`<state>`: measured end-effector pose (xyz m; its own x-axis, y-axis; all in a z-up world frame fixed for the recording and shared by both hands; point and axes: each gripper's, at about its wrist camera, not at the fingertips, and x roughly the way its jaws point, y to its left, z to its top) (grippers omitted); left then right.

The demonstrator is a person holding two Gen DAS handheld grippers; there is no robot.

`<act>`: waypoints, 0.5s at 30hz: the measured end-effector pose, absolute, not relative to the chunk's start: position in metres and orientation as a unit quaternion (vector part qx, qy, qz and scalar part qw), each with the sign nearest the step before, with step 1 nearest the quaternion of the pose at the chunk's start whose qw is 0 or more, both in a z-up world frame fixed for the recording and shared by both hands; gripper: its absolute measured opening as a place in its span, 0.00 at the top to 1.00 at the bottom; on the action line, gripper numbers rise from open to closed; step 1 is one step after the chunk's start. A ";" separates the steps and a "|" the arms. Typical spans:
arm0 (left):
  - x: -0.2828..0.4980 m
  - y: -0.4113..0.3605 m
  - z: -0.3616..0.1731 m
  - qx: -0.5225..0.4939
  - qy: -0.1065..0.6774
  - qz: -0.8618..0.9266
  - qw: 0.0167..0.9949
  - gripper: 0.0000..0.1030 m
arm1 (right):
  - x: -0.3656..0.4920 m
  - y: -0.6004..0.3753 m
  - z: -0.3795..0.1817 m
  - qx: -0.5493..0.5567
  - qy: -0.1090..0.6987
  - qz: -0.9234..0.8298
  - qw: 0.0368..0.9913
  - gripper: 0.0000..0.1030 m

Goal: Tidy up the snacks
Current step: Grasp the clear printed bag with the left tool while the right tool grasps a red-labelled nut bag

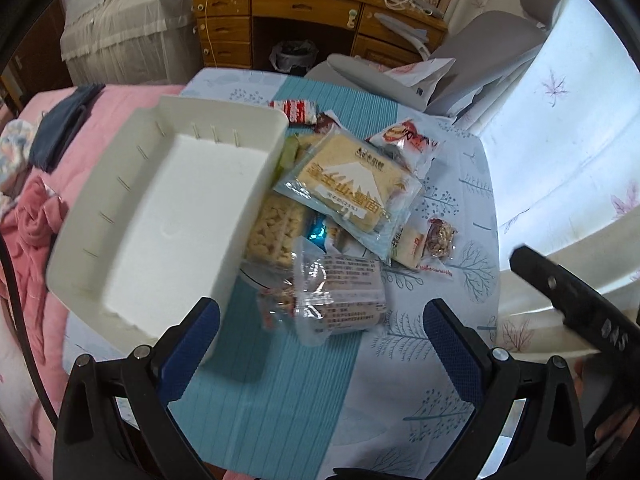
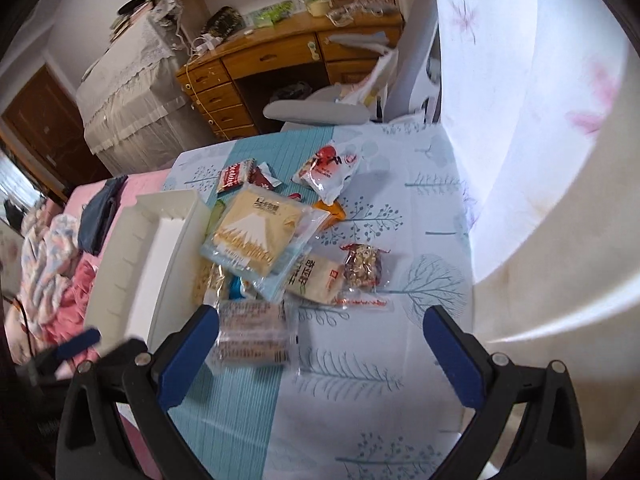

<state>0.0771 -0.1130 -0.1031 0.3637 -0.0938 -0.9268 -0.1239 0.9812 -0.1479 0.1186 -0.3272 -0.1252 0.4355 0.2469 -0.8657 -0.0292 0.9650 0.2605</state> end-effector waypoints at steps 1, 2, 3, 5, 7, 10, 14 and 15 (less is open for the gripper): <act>0.079 -0.115 -0.107 -0.097 0.568 0.010 0.818 0.01 | 0.124 -0.329 -0.131 0.109 0.530 0.082 0.837 0.00; 0.083 -0.119 -0.112 -0.096 0.573 0.011 0.813 0.01 | 0.130 -0.332 -0.138 0.119 0.536 0.083 0.831 0.00; 0.088 -0.122 -0.118 -0.094 0.581 0.011 0.809 0.02 | 0.135 -0.333 -0.142 0.125 0.541 0.083 0.827 0.00; 0.096 -0.129 -0.128 -0.089 0.591 0.011 0.802 0.01 | 0.147 -0.337 -0.156 0.142 0.555 0.082 0.815 0.00; 0.108 -0.136 -0.142 -0.081 0.605 0.014 0.792 0.01 | 0.158 -0.340 -0.173 0.158 0.571 0.080 0.802 0.00; 0.122 -0.143 -0.160 -0.067 0.627 0.020 0.776 0.01 | 0.173 -0.343 -0.197 0.172 0.590 0.075 0.785 0.01; 0.136 -0.150 -0.183 -0.050 0.655 0.041 0.753 0.01 | 0.193 -0.345 -0.222 0.166 0.605 0.063 0.776 0.05; 0.138 -0.151 -0.191 -0.046 0.664 0.049 0.744 0.01 | 0.198 -0.345 -0.228 0.162 0.610 0.059 0.773 0.05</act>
<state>0.1383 -0.1506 -0.1912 0.1127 0.0111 -0.9936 -0.1338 0.9910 -0.0041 0.1976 -0.3449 -0.2280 0.2487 0.2894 -0.9243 0.1062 0.9404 0.3230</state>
